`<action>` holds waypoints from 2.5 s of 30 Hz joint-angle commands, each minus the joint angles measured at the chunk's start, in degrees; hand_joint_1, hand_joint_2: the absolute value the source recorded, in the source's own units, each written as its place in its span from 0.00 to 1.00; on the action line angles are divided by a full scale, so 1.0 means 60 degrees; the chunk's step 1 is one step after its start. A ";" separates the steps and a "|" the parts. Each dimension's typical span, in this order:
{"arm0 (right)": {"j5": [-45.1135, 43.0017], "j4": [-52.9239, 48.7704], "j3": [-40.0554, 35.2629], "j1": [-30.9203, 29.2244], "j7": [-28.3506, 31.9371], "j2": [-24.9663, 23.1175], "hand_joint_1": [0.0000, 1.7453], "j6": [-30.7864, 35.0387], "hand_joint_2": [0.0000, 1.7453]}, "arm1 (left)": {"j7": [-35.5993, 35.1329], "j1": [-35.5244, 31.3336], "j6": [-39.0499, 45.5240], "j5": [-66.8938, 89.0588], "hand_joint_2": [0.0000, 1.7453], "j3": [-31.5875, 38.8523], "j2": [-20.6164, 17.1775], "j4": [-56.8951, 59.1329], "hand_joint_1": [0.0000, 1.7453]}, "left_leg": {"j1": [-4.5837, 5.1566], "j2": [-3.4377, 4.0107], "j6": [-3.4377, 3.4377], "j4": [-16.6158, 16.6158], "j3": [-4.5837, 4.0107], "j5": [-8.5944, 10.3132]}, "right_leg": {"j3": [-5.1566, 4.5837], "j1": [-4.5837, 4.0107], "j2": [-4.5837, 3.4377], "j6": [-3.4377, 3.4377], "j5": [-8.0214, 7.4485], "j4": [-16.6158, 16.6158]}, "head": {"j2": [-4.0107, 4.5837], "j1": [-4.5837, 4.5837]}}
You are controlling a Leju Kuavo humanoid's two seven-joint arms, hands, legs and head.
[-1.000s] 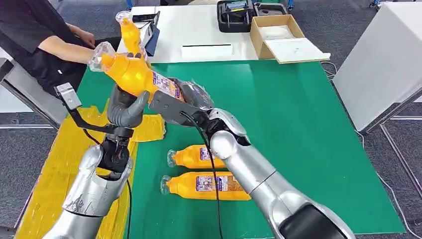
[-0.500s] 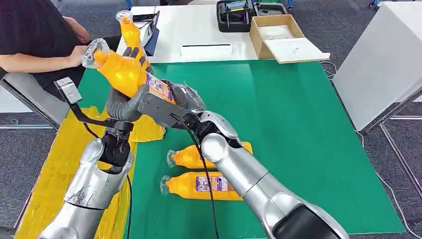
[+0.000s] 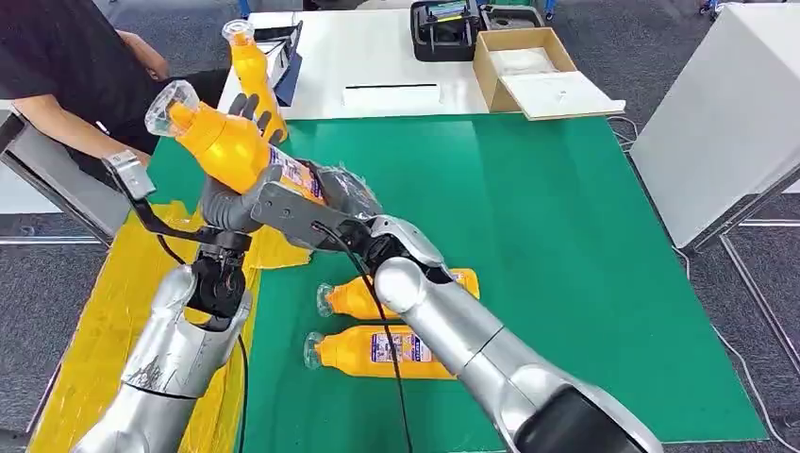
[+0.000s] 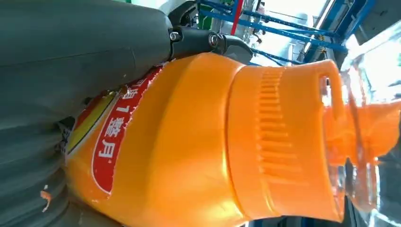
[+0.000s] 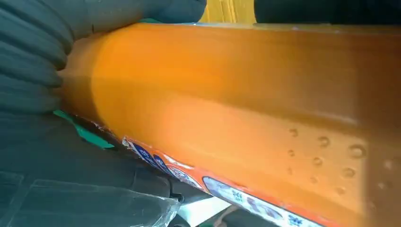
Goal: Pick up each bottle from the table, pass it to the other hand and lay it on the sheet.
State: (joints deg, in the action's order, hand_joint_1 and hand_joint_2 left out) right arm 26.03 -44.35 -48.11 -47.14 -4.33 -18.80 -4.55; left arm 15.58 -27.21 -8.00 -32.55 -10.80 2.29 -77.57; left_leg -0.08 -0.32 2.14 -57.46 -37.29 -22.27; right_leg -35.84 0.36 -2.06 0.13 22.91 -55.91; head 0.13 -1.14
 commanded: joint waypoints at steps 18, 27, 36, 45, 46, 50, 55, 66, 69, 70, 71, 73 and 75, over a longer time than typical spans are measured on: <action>0.0777 0.0351 -0.0984 0.1073 -0.0398 -0.0201 1.00 0.0277 1.00 | -0.0392 0.0075 -0.0393 0.0428 1.00 -0.0177 0.0879 -0.0397 1.00 | -0.0011 -0.0046 -0.0019 -0.0004 0.0036 -0.0014 | 0.0055 -0.0015 0.0073 0.0001 0.0027 0.0006 | 0.0000 0.0000; 0.1052 0.0132 -0.0508 0.1124 -0.0434 -0.0201 0.24 0.0279 1.00 | -0.0491 0.0190 -0.0312 0.0443 1.00 -0.0003 0.0863 -0.0668 1.00 | -0.0011 -0.0048 -0.0020 -0.0006 0.0036 -0.0011 | 0.0053 -0.0015 0.0074 0.0001 0.0025 0.0005 | 0.0000 0.0000; 0.1825 -0.1956 0.1354 0.1810 -0.0258 0.0936 0.00 -0.0167 0.00 | -0.0240 0.0482 -0.0285 0.1031 1.00 0.0679 0.0641 -0.0445 1.00 | -0.0006 -0.0057 -0.0015 0.0003 0.0046 -0.0009 | 0.0066 -0.0011 0.0083 -0.0002 0.0026 0.0013 | 0.0000 -0.0004; 0.1944 -0.3002 0.2122 0.2212 -0.0300 0.1275 0.00 -0.0160 0.00 | -0.0267 0.0417 -0.0166 0.1319 1.00 0.0923 0.0585 -0.0375 1.00 | 0.0000 -0.0031 -0.0017 -0.0004 0.0017 -0.0008 | 0.0034 -0.0003 0.0051 0.0002 0.0015 0.0000 | 0.0000 0.0004; 0.2002 -0.3528 0.2304 0.2541 -0.0291 0.1527 0.00 -0.0274 0.00 | -0.0183 0.0502 -0.0130 0.1528 1.00 0.0993 0.0527 -0.0418 1.00 | -0.0001 -0.0047 -0.0023 -0.0006 0.0037 -0.0014 | 0.0060 -0.0005 0.0074 0.0002 0.0027 -0.0002 | 0.0000 0.0000; 0.1934 -0.4579 0.2674 0.3475 0.0031 0.2256 0.00 -0.0380 0.00 | -0.0001 0.0709 -0.0141 0.1826 1.00 0.1133 0.0300 -0.0400 1.00 | -0.0003 -0.0057 -0.0016 0.0014 0.0050 -0.0011 | 0.0075 -0.0006 0.0082 -0.0001 0.0023 0.0024 | 0.0000 -0.0004; 0.1951 -0.4551 0.2629 0.3452 0.0012 0.2214 0.00 -0.0376 0.00 | 0.0098 0.0673 0.0008 0.2096 1.00 0.1074 0.0250 -0.0418 1.00 | 0.0004 -0.0022 -0.0015 0.0002 0.0032 -0.0019 | 0.0052 0.0001 0.0042 -0.0001 0.0021 0.0005 | 0.0000 0.0000; 0.1385 -0.7077 0.3590 0.5205 -0.0199 0.3844 0.00 -0.0385 0.00 | 0.0243 -0.0024 0.3516 0.8672 1.00 0.1299 -0.1297 0.0259 1.00 | -0.0001 -0.0044 -0.0013 0.0007 0.0020 -0.0009 | 0.0042 -0.0003 0.0058 0.0001 0.0018 0.0010 | 0.0000 0.0000; 0.1553 -0.7708 0.3974 0.5765 -0.0367 0.3943 0.00 -0.0434 0.00 | 0.0441 -0.0405 0.4111 1.0480 1.00 0.1141 -0.1411 0.1620 1.00 | 0.0001 -0.0074 -0.0032 -0.0013 0.0077 -0.0034 | 0.0109 -0.0005 0.0112 0.0001 0.0052 -0.0010 | 0.0000 0.0000; 0.1562 -0.7917 0.4055 0.5974 -0.0377 0.3987 0.00 -0.0439 0.00 | 0.0452 -0.0482 0.4466 1.1125 1.00 0.0997 -0.1464 0.1963 1.00 | 0.0003 -0.0070 -0.0026 0.0002 0.0058 -0.0018 | 0.0085 -0.0002 0.0097 0.0001 0.0036 0.0002 | 0.0000 0.0000; 0.1565 -0.8088 0.4101 0.6145 -0.0379 0.4060 0.00 -0.0439 0.00 | 0.0444 -0.0540 0.4874 1.1754 1.00 0.0834 -0.1524 0.2303 1.00 | 0.0003 -0.0066 -0.0019 0.0010 0.0041 -0.0010 | 0.0066 0.0000 0.0085 0.0001 0.0026 0.0009 | 0.0000 0.0000; 0.1539 -0.8259 0.4207 0.6356 -0.0408 0.4155 0.00 -0.0435 0.00 | 0.0318 -0.0633 0.5462 1.2892 1.00 0.0455 -0.1626 0.2932 1.00 | 0.0004 -0.0080 -0.0030 0.0006 0.0078 -0.0022 | 0.0109 -0.0002 0.0115 0.0000 0.0043 0.0007 | 0.0000 0.0000; 0.1538 -0.8325 0.4320 0.6496 -0.0451 0.4182 0.00 -0.0415 0.00 | 0.0226 -0.0746 0.5578 1.3582 1.00 0.0115 -0.1685 0.3460 1.00 | 0.0006 -0.0075 -0.0031 -0.0003 0.0078 -0.0028 | 0.0108 -0.0001 0.0113 -0.0001 0.0047 0.0000 | 0.0000 -0.0004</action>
State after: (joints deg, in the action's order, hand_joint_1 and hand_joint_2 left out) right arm 35.30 -87.45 -25.92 -13.42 -6.14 2.25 -6.62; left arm 18.12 -26.11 18.67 33.61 -3.45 -4.42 -75.99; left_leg -0.08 -0.41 2.14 -57.45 -37.38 -22.29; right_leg -35.88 0.36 -2.01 0.13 22.91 -55.88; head 0.13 -1.16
